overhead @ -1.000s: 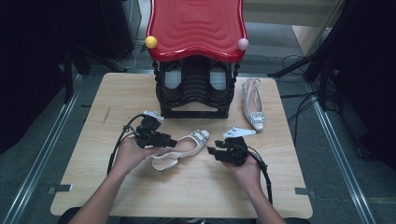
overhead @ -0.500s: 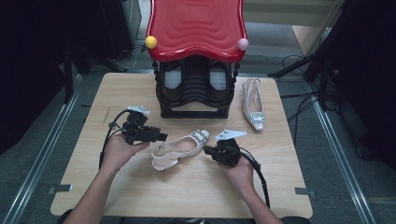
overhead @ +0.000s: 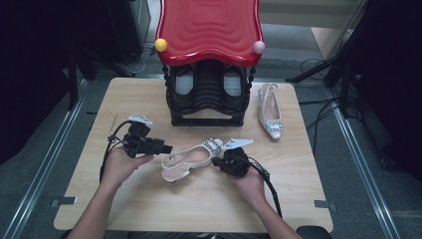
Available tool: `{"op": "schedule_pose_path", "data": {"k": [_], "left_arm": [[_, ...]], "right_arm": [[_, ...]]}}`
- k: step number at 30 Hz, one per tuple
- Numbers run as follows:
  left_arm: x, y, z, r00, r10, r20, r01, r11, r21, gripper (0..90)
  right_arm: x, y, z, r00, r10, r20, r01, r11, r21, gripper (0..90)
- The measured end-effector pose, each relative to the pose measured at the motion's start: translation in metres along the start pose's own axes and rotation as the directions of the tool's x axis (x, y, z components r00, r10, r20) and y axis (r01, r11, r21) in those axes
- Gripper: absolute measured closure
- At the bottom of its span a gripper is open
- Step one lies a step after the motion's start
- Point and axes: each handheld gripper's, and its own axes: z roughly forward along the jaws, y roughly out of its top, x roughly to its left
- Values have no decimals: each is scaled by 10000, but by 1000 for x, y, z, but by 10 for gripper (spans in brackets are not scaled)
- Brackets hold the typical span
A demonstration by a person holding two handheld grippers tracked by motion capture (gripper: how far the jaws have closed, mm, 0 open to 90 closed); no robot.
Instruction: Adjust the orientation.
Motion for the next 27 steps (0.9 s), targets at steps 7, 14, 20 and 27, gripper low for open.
{"op": "schedule_pose_path", "data": {"k": [7, 14, 20, 27], "left_arm": [[3, -8, -4, 9996, -220, -181, 220, 9998, -8, 458], [5, -15, -7, 9991, -299, -290, 301, 9995, 62, 455], [6, -21, -9, 9985, -375, -400, 377, 9993, 44, 449], [5, -28, -12, 9980, -409, -491, 411, 9991, 44, 448]], "right_arm": [[-2, 3, 3, 10000, 73, -38, -72, 9999, 80, 900], [-6, 9, 6, 9999, 106, 34, -106, 9998, 147, 900], [-12, 13, 9, 9997, 226, -56, -225, 9997, 139, 900], [-14, 20, 14, 9997, 242, -60, -241, 9995, 214, 900]]}}
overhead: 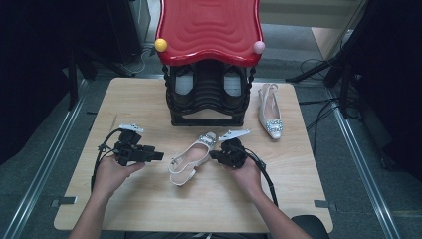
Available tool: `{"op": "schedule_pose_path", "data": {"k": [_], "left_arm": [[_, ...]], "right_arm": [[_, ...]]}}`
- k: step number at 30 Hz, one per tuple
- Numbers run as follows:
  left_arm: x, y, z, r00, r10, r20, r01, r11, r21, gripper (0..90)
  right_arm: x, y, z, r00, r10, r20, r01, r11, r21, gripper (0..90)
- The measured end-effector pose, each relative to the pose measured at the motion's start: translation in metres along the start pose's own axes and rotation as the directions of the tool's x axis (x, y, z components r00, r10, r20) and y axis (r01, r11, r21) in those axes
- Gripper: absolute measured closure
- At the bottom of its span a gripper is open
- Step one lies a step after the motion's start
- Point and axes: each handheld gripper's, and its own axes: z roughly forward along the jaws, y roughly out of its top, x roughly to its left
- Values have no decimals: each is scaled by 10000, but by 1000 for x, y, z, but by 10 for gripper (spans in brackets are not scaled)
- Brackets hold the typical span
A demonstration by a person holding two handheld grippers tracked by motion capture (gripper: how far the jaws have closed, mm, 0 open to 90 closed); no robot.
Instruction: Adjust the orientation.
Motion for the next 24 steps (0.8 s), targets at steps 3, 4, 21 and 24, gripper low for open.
{"op": "schedule_pose_path", "data": {"k": [3, 4, 21, 24], "left_arm": [[-1, -4, -1, 10000, 27, -35, -27, 10000, -86, 457], [0, -4, -2, 10000, 13, -12, -13, 10000, -65, 456], [4, -16, -3, 9996, -158, -245, 150, 9994, -324, 453], [5, -16, -2, 9996, -131, -251, 123, 9994, -327, 453]], "right_arm": [[-2, 3, 2, 10000, -10, 35, 10, 10000, -13, 900], [-2, 4, 3, 10000, 55, 11, -55, 10000, -10, 900], [-9, 23, 21, 10000, 92, 29, -91, 9999, -82, 900], [-10, 23, 19, 9998, 168, 74, -167, 9998, -46, 894]]}}
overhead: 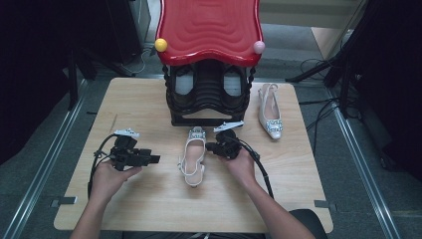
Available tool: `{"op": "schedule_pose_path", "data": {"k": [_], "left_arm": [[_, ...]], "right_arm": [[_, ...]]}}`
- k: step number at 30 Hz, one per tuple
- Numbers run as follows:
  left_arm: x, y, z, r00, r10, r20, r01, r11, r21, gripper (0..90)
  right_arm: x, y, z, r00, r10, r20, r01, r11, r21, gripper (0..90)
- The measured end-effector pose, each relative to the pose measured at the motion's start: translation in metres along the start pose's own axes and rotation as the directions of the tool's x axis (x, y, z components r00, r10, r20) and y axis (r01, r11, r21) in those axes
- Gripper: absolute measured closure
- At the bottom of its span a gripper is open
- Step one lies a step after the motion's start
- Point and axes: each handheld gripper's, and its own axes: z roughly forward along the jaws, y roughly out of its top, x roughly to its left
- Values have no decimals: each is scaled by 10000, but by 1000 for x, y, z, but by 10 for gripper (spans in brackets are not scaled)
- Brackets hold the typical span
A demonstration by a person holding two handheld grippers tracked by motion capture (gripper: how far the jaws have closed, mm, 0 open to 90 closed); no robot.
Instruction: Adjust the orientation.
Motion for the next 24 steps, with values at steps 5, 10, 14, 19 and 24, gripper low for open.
{"op": "schedule_pose_path", "data": {"k": [5, 10, 14, 19, 24], "left_arm": [[4, 3, 2, 10000, 88, 15, -88, 9999, -72, 448], [4, 7, 6, 9994, 347, -82, -348, 9994, -67, 423], [4, 11, 9, 9988, 492, -62, -493, 9987, -156, 422], [3, 17, 15, 9975, 706, -2, -706, 9974, -109, 423], [5, 18, 20, 9976, 692, 47, -691, 9973, -240, 424]], "right_arm": [[-2, -1, -8, 10000, 19, 44, -19, 10000, 53, 886], [-2, -6, -21, 10000, 32, -38, -33, 9998, -179, 831], [-2, -11, -32, 9999, 57, -117, -61, 9992, -403, 757], [-4, -16, -46, 9998, -176, 9, 176, 9984, -531, 689], [-9, -27, -63, 9997, -89, 219, 106, 9970, -772, 681]]}}
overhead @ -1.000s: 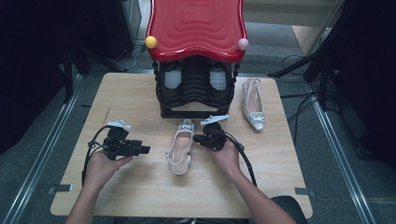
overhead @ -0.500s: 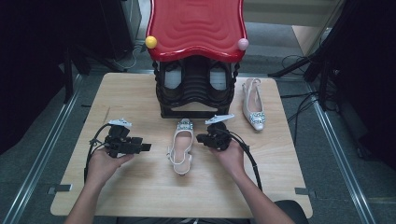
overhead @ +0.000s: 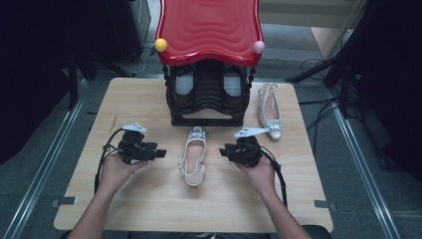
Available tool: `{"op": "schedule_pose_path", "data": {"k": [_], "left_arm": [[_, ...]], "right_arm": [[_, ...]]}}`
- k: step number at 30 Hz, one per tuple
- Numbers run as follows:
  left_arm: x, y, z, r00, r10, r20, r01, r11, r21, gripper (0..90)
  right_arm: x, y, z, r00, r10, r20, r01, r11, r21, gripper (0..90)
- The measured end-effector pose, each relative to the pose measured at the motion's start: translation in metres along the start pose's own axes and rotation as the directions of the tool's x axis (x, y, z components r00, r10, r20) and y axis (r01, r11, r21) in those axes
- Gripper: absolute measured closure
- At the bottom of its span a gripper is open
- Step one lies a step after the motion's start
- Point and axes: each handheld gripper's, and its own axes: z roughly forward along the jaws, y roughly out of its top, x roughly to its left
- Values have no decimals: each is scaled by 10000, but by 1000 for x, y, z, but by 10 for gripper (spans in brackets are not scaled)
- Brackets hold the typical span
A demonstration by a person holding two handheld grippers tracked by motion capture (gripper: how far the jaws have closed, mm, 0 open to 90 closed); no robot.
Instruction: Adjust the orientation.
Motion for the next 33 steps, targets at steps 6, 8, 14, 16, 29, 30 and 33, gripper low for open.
{"op": "schedule_pose_path", "data": {"k": [6, 8, 14, 16, 29, 30, 33], "left_arm": [[1, 2, -2, 9999, 129, -71, -129, 9999, 10, 426], [2, 3, -2, 9998, 170, -60, -170, 9998, -41, 431], [3, 4, 0, 9997, 240, 99, -239, 9997, -90, 437], [2, 5, -1, 9996, 178, 224, -176, 9998, -91, 437], [0, 5, -2, 9995, 279, 169, -277, 9995, -131, 438], [1, 5, -2, 9995, 266, 182, -264, 9996, -123, 438], [1, 5, -2, 9995, 279, 165, -277, 9995, -131, 438]], "right_arm": [[-7, -5, -19, 9995, 116, 285, -108, 9995, -292, 689], [-13, -6, -27, 9988, 267, 409, -248, 9986, -461, 697], [-26, -8, -43, 9962, 624, 612, -586, 9963, -623, 721], [-32, -8, -48, 9944, 802, 686, -757, 9950, -658, 737], [-77, -8, -61, 9764, 1644, 1398, -1531, 9843, -881, 853], [-81, -8, -61, 9749, 1689, 1447, -1578, 9838, -852, 869], [-95, -10, -59, 9690, 1916, 1560, -1813, 9804, -777, 900]]}}
